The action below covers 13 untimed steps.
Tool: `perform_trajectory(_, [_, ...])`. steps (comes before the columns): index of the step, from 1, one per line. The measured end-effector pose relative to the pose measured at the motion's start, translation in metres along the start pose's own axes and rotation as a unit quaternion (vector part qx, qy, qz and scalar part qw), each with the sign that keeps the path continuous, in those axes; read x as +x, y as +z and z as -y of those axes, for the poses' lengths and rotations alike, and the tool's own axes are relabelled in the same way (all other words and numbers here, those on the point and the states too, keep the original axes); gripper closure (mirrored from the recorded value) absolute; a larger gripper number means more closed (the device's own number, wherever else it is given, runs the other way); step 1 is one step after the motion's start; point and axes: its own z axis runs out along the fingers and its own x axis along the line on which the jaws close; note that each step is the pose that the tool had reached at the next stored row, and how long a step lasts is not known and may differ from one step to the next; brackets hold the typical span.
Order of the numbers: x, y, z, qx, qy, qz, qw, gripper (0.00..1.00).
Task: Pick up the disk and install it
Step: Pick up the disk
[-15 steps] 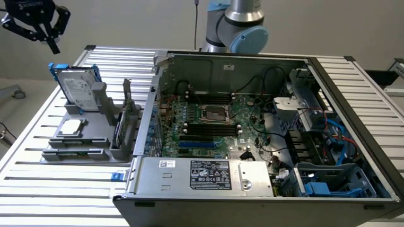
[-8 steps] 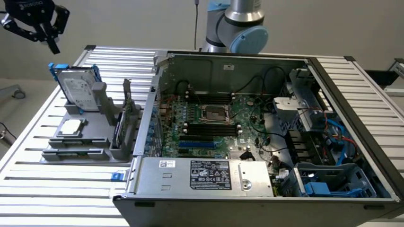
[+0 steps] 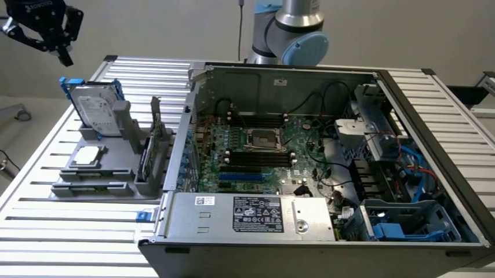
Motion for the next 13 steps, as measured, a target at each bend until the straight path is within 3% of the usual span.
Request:
perform_trajectory(3, [0.0,0.0,0.0,-0.0001,-0.027,-0.0015,0.9996,0.89])
perform_trajectory(7, [0.0,0.0,0.0,-0.0001,-0.064,-0.0037,0.9979,0.89])
perform_trajectory(13, [0.0,0.0,0.0,0.0,-0.118,-0.0071,0.993,0.89])
